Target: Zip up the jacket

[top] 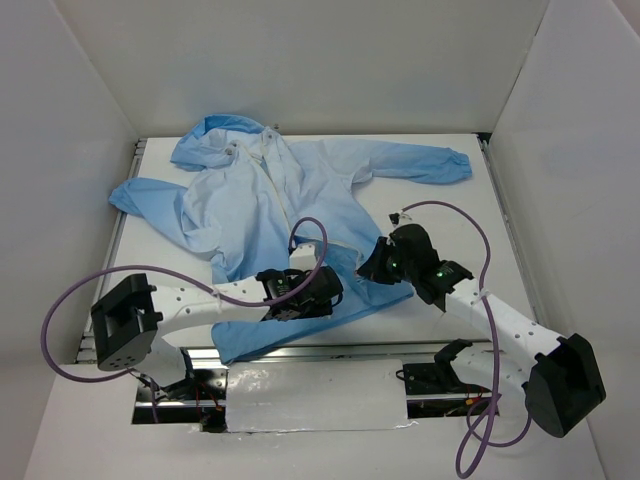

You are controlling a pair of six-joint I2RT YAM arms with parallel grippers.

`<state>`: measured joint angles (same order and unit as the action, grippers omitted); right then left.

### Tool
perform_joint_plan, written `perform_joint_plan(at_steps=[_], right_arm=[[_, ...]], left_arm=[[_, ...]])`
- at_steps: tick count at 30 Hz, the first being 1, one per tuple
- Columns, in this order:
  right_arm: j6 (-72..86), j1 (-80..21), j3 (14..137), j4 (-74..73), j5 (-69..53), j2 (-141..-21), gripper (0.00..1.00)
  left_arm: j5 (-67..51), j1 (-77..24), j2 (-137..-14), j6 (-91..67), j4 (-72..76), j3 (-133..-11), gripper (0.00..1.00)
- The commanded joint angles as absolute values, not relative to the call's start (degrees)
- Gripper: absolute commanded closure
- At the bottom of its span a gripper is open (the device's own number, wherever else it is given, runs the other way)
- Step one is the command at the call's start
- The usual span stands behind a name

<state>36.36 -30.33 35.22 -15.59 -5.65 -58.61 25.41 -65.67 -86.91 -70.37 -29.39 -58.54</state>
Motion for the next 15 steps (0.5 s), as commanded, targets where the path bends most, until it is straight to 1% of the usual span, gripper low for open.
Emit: perform_joint_plan(at_steps=[1, 5, 7, 10, 15], right_arm=[[35.6, -29.9, 35.0, -13.0, -6.6, -58.2, 1.0], [35.5, -29.9, 34.7, -12.4, -7.9, -57.9, 1.0], [35.3, -29.9, 34.5, -12.0, -8.4, -57.7, 1.0], [35.0, -29.9, 34.4, -11.9, -8.9, -57.7, 1.0], [34.4, -29.8, 34.1, -11.5, -9.7, -57.4, 1.0]], left_arm=[[26.4, -65.7, -88.1, -78.4, -30.1, -58.9, 0.4], [26.9, -65.7, -90.3, -82.3, -31.8, -60.5, 0.4], [27.1, -66.2, -91.4, -84.3, -33.7, -61.3, 0.42], [27.0, -66.4, -93.1, -85.8, -34.0, -61.6, 0.4], [27.1, -66.4, -96.1, -87.9, -35.8, -62.2, 0.41]])
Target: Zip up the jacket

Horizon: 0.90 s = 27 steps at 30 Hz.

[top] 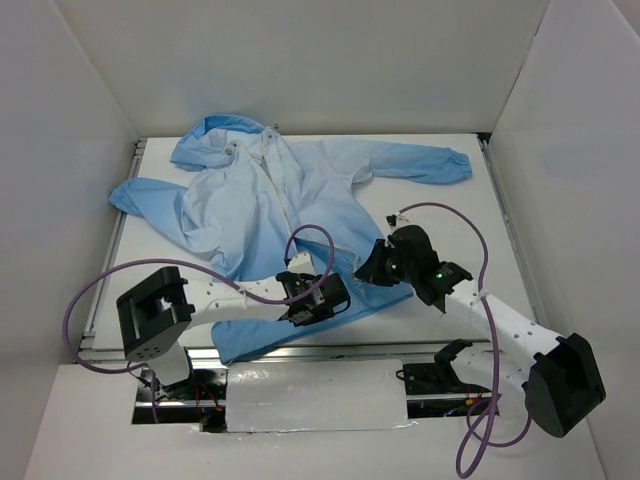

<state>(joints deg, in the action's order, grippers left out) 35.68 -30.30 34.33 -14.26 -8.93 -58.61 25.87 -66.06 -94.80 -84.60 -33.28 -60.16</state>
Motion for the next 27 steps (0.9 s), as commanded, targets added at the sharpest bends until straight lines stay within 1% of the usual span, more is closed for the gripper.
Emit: perform_joint_plan(at_steps=[1, 5, 14, 16, 17, 21, 23, 24, 25, 27], right_arm=[[34.3, -29.8, 34.1, -11.5, -9.8, -57.4, 1.0], [34.1, -29.7, 33.8, -11.0, -10.1, -57.4, 1.0], [33.9, -29.5, 33.2, -10.3, -11.1, -57.9, 1.0], [33.9, -29.5, 33.1, -10.5, -11.1, -57.8, 1.0], [33.9, -29.5, 33.1, -10.5, -11.0, -57.7, 1.0], [33.8, -29.5, 33.2, -10.5, -11.3, -57.9, 1.0], [33.8, -29.5, 33.2, -10.5, -11.4, -58.0, 1.0], [33.7, -29.5, 33.3, -10.5, -11.4, -58.1, 1.0], [33.7, -29.5, 33.3, -10.5, -11.5, -58.1, 1.0], [33.7, -29.5, 33.4, -10.5, -11.6, -58.2, 1.0]], left_arm=[[27.2, -66.4, -96.5, -88.0, -35.8, -62.3, 0.4], [27.9, -66.4, -98.4, -89.0, -36.6, -62.6, 0.41], [25.6, -66.3, -102.6, -88.5, -32.4, -60.6, 0.43], [25.1, -66.0, -102.6, -88.4, -30.9, -59.4, 0.47], [24.5, -65.8, -102.5, -88.2, -30.3, -59.1, 0.52], [24.2, -65.1, -101.7, -88.0, -28.9, -57.4, 0.61], [24.4, -65.0, -100.8, -88.1, -28.6, -57.0, 0.72], [24.5, -64.9, -100.5, -88.1, -28.5, -56.4, 0.73], [24.6, -64.9, -99.8, -87.9, -28.3, -56.3, 0.77], [25.1, -64.6, -99.0, -87.8, -28.0, -55.5, 0.8]])
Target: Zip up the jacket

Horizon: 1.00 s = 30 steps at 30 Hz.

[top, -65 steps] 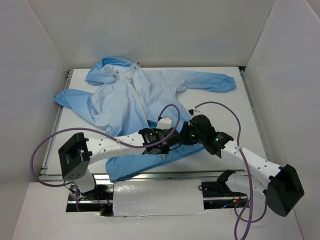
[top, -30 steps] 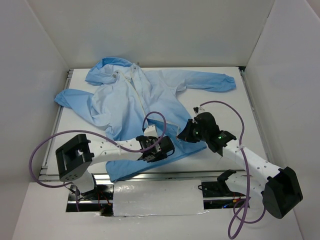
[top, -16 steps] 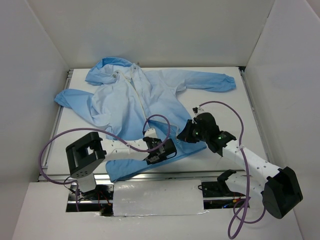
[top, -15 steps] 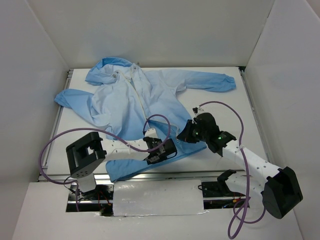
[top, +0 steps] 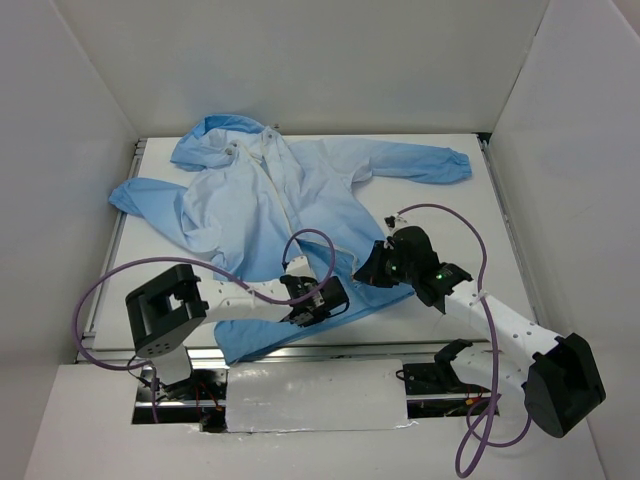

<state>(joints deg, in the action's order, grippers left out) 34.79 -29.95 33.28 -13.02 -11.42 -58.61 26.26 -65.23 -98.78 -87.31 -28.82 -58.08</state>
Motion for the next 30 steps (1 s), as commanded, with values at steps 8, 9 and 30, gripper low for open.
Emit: perform_joint_plan(at_steps=[8, 9, 30], right_arm=[[33.4, -29.5, 33.6, -10.3, -12.5, -59.3, 1.0], [33.3, -29.5, 33.5, -10.1, -12.9, -59.5, 1.0], [46.2, -38.0, 24.6, 20.1, -28.7, -63.4, 1.0]], left_arm=[[27.6, -64.3, -92.6, -85.9, -23.2, -50.9, 1.0], [28.3, -64.2, -91.7, -85.4, -22.2, -50.2, 1.0], [40.3, -63.7, -51.9, -68.3, 29.0, -16.4, 1.0]])
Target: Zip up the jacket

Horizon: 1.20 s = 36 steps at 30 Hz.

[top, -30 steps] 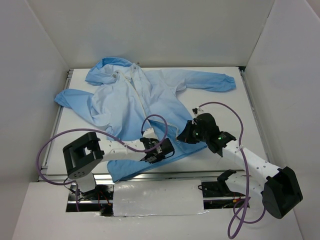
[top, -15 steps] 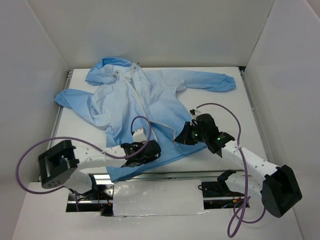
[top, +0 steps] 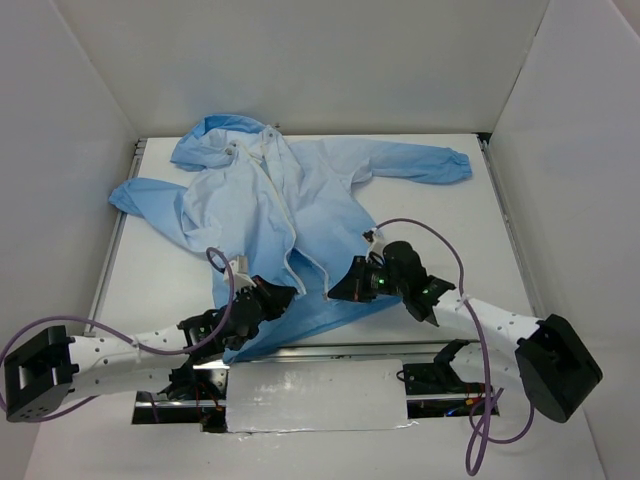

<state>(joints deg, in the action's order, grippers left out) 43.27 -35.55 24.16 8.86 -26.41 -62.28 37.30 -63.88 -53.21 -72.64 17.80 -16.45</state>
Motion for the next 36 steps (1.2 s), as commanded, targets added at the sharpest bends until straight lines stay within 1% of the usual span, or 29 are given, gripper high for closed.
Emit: perform_joint_plan(at_steps=[1, 3, 8, 12, 17, 30, 36], right_arm=[[46.2, -39.4, 25.1, 21.6, -28.7, -64.1, 1.0], [46.2, -40.4, 25.9, 21.7, -28.4, -66.1, 1.0], [47.8, -41.8, 24.6, 28.6, -30.3, -68.5, 1.0], [48.4, -42.0, 23.3, 31.5, -30.7, -68.1, 1.0], [47.8, -42.1, 23.2, 31.6, -31.8, -67.3, 1.0], [45.7, -42.1, 23.3, 29.0, -30.2, -64.8, 1.0], [45.6, -42.0, 24.4, 28.9, -29.7, -66.2, 1.0]], left_arm=[[40.3, -63.7, -51.6, -67.9, 29.8, -16.2, 1.0], [40.0, -63.6, -51.1, -66.8, 30.9, -16.2, 1.0], [40.3, -63.6, -50.0, -66.5, 29.5, -15.6, 1.0], [40.7, -63.7, -49.4, -67.4, 28.0, -14.8, 1.0], [39.7, -63.6, -49.5, -65.9, 28.3, -14.5, 1.0], [39.6, -63.6, -49.7, -65.7, 28.6, -14.3, 1.0], [38.5, -63.6, -50.4, -66.0, 30.4, -13.5, 1.0]])
